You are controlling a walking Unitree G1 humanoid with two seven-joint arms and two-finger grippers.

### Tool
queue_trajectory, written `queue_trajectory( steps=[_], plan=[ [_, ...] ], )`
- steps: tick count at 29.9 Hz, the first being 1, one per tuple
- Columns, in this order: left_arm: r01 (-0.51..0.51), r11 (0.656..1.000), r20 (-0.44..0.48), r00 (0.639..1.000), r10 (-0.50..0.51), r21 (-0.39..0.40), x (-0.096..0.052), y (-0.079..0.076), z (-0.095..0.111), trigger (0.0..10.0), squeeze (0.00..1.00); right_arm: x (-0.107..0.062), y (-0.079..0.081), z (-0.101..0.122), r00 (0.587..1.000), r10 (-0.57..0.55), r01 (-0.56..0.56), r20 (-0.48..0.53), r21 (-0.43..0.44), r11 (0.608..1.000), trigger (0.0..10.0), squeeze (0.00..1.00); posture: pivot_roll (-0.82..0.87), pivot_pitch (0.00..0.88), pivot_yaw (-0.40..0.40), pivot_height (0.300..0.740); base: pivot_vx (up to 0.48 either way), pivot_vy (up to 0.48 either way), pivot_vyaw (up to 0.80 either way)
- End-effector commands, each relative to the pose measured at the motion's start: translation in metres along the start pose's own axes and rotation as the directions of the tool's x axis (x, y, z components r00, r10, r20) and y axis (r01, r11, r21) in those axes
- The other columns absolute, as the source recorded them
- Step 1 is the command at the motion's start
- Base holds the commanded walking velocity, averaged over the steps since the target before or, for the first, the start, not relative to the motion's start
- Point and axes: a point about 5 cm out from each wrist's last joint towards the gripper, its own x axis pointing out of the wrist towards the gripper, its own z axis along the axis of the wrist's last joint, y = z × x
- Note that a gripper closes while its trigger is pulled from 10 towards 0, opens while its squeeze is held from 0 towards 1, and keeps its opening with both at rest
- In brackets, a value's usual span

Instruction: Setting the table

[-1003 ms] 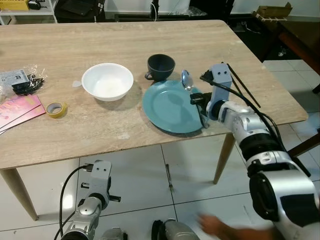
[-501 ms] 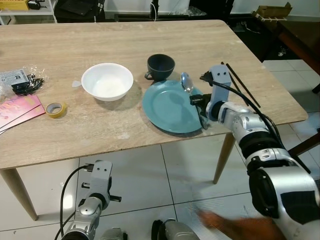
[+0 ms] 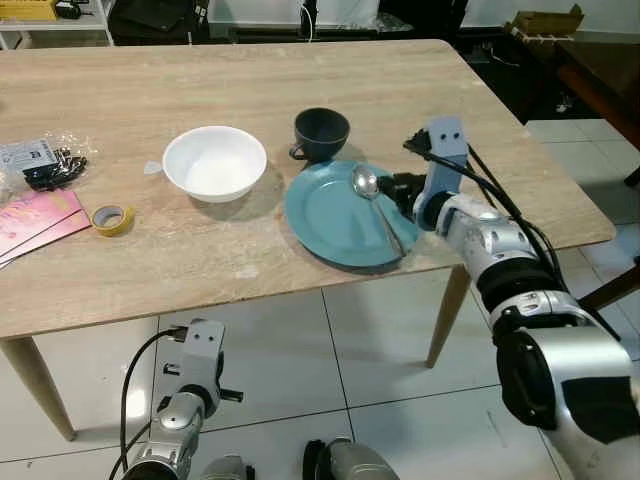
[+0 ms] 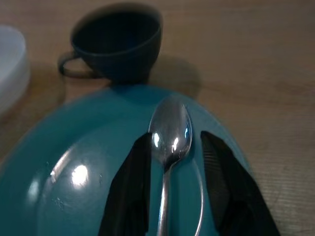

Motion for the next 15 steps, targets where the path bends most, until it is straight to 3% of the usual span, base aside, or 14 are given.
queue_trajectory(
  steps=[1, 3, 9, 12, 13, 15],
  plan=[
    [0.000, 1.000, -0.021, 1.000, 0.000, -0.003, -0.002, -0.001, -0.006, 10.0, 0.00, -0.004, -0.004, 0.022, 0.988, -0.003, -0.006, 0.155, 0.054, 0.999, 10.0, 0.00, 0.06, 0.078, -0.054, 0.740, 0.000, 0.000, 0.00],
    [-0.003, 1.000, -0.014, 1.000, 0.003, -0.006, -0.002, 0.000, -0.005, 10.0, 0.00, -0.010, -0.007, 0.034, 0.964, 0.019, -0.043, 0.265, 0.084, 0.996, 10.0, 0.00, 0.06, 0.074, -0.053, 0.740, 0.000, 0.000, 0.00],
    [0.008, 1.000, -0.017, 1.000, -0.008, 0.003, -0.003, 0.002, -0.006, 10.0, 0.00, -0.034, -0.004, 0.028, 0.923, 0.134, -0.187, 0.360, 0.117, 0.975, 10.0, 0.00, 0.05, 0.069, -0.040, 0.740, 0.000, 0.000, 0.00],
    [0.016, 1.000, -0.025, 1.000, -0.015, 0.012, -0.003, 0.003, -0.007, 10.0, 0.00, -0.048, 0.000, 0.024, 0.895, 0.203, -0.283, 0.398, 0.155, 0.946, 10.0, 0.00, 0.05, 0.067, -0.037, 0.740, 0.000, 0.000, 0.00],
    [0.018, 1.000, -0.026, 1.000, -0.018, 0.013, -0.003, 0.003, -0.006, 10.0, 0.00, -0.064, 0.005, 0.021, 0.857, 0.285, -0.389, 0.430, 0.176, 0.904, 10.0, 0.00, 0.05, 0.067, -0.035, 0.740, 0.000, 0.000, 0.00],
    [0.023, 1.000, -0.026, 0.999, -0.022, 0.011, -0.002, 0.003, -0.006, 10.0, 0.00, -0.076, 0.010, 0.018, 0.825, 0.347, -0.460, 0.445, 0.175, 0.870, 10.0, 0.00, 0.05, 0.067, -0.035, 0.740, 0.000, 0.000, 0.00]
  ],
)
